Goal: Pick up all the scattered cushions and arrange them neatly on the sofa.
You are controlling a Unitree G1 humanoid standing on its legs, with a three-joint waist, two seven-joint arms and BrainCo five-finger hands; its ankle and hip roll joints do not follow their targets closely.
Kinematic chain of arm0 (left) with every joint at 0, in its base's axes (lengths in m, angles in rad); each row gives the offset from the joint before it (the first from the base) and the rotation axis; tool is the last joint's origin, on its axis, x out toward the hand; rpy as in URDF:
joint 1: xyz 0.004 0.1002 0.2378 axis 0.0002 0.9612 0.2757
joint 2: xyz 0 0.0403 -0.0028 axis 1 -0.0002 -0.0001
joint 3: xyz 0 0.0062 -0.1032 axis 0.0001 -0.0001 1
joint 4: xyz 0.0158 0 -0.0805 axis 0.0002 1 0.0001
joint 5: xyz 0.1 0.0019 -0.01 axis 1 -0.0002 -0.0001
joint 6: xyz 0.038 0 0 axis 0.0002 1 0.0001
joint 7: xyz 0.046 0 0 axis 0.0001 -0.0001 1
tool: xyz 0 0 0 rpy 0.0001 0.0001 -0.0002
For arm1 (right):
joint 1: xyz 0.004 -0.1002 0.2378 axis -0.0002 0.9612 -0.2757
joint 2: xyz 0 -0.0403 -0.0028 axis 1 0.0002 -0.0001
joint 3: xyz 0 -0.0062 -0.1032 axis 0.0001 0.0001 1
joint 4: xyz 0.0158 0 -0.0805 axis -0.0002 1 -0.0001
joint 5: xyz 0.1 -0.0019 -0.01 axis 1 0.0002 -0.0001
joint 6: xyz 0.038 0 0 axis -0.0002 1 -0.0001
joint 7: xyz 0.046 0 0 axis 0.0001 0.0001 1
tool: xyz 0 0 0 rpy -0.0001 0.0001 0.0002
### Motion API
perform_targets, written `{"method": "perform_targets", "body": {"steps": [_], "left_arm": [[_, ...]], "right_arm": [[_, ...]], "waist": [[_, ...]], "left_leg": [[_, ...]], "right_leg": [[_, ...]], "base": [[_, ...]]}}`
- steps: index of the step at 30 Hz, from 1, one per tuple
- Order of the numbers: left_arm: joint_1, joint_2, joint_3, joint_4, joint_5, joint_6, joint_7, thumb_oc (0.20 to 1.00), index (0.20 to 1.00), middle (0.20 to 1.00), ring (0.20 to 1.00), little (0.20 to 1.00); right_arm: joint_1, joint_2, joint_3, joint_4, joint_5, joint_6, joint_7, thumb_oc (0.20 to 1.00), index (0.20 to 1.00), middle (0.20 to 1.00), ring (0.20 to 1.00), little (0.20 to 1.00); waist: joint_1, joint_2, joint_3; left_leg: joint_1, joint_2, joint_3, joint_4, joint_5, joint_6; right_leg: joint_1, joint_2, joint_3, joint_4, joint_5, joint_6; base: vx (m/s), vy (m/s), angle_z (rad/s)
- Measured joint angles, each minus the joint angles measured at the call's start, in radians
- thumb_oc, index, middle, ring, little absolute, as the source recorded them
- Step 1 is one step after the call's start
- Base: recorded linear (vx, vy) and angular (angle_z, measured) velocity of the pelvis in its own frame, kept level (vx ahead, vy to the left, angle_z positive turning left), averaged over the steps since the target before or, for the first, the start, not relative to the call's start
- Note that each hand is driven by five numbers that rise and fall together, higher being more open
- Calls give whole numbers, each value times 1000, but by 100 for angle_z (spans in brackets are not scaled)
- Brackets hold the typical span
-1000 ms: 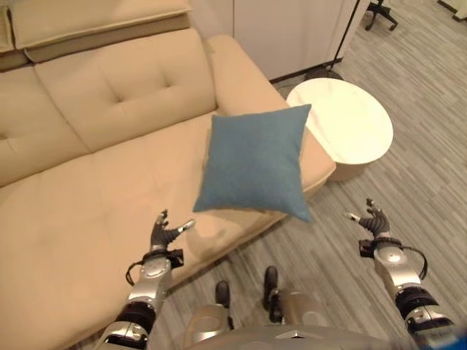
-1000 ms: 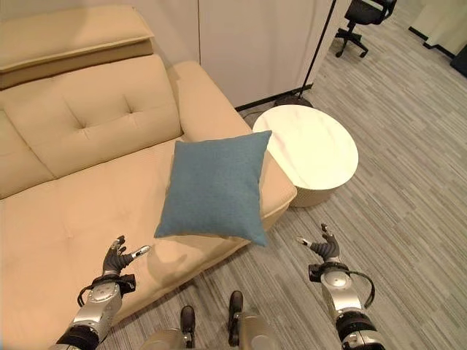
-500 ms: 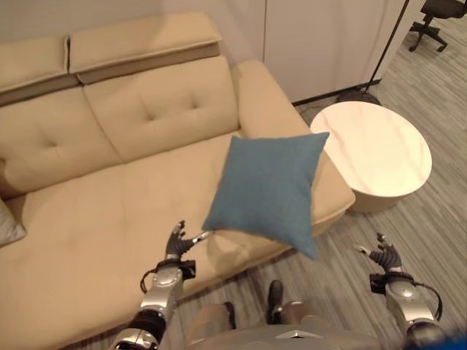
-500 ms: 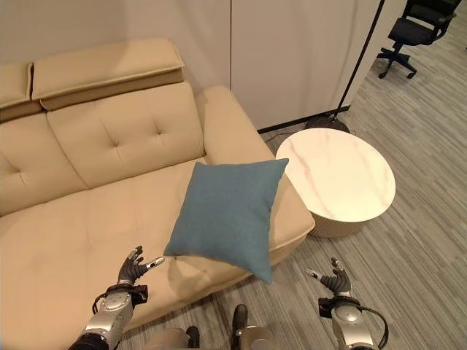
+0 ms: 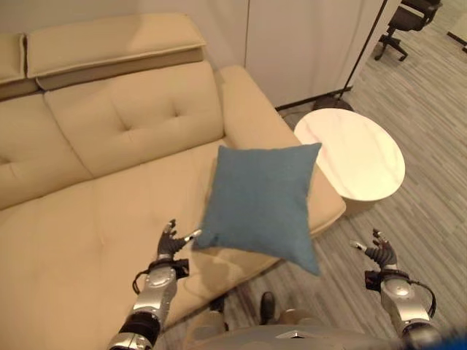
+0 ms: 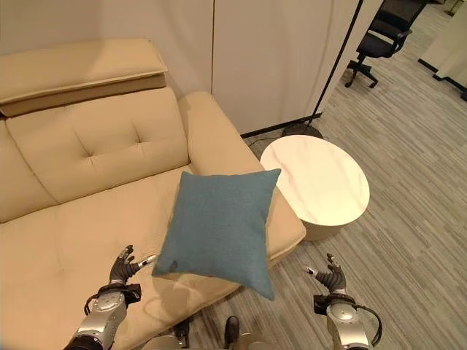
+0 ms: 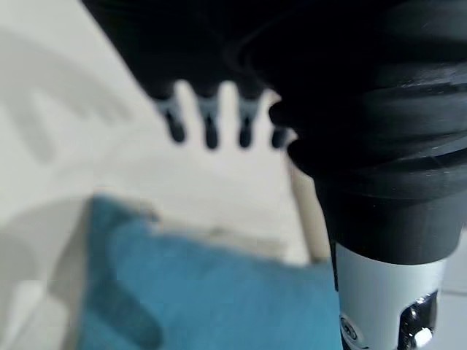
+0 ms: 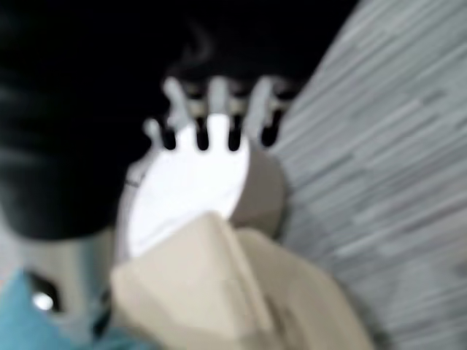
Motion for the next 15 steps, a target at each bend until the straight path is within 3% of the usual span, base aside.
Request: {"method": "perform_targets", "body": {"steps": [6, 10, 11, 15], "left_arm": [[-109, 62, -2, 2, -12, -6, 36, 1000, 1000, 1000, 1000, 1000], [-231, 95, -36, 47, -16, -12, 40, 1000, 1000, 1000, 1000, 1000], [-295, 98, -41, 80, -31, -16, 40, 1000, 1000, 1000, 1000, 1000], [-392, 119, -50, 176, -51, -24, 60, 1000, 1000, 1000, 1000, 1000]], "right_arm": [[-120, -2, 23, -43, -8, 0, -16, 1000, 1000, 1000, 1000, 1000], [-233, -5, 82, -58, -4, -1, -26, 1000, 1000, 1000, 1000, 1000], [-284, -1, 96, -64, 2, -2, -25, 1000, 1000, 1000, 1000, 1000], [-345, 32, 143, -80, 87, -3, -24, 1000, 1000, 1000, 1000, 1000]], "waist": [[2, 9, 13], [-10, 4, 40], [-17, -1, 76], [-41, -47, 110]], "left_leg": [[-40, -11, 55, 1, -6, 8], [-146, -4, 98, 30, 0, 14], [-174, -1, 111, 39, 3, 18], [-224, 8, 143, 64, -15, 4]], "right_leg": [[-73, -12, 57, 15, 18, 24], [-208, -2, 103, 57, 39, 28], [-235, -2, 116, 65, 50, 26], [-305, 2, 147, 84, 52, 36]], "base": [[-81, 77, -29], [-148, 67, -36], [-96, 60, -32], [-32, 47, -29]]}}
